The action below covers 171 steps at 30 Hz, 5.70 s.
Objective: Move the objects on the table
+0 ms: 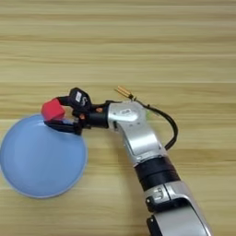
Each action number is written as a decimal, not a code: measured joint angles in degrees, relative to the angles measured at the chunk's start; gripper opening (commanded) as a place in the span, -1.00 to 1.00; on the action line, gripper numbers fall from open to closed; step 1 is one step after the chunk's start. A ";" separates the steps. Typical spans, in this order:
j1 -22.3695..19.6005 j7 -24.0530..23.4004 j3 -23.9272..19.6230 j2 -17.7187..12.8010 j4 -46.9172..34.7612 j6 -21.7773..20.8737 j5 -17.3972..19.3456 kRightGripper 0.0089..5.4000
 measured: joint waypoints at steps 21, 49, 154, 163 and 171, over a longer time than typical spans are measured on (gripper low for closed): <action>0.83 -1.85 3.97 1.98 3.86 0.44 -0.71 0.20; 0.22 -1.77 1.42 3.66 2.72 2.36 2.84 0.98; -12.39 -1.06 -11.61 -11.61 38.75 -11.98 -3.16 -0.08; -6.20 2.98 -9.87 -9.20 17.98 -5.11 -0.08 -0.08; -2.06 4.64 -5.36 -6.53 4.55 0.51 1.35 -0.08</action>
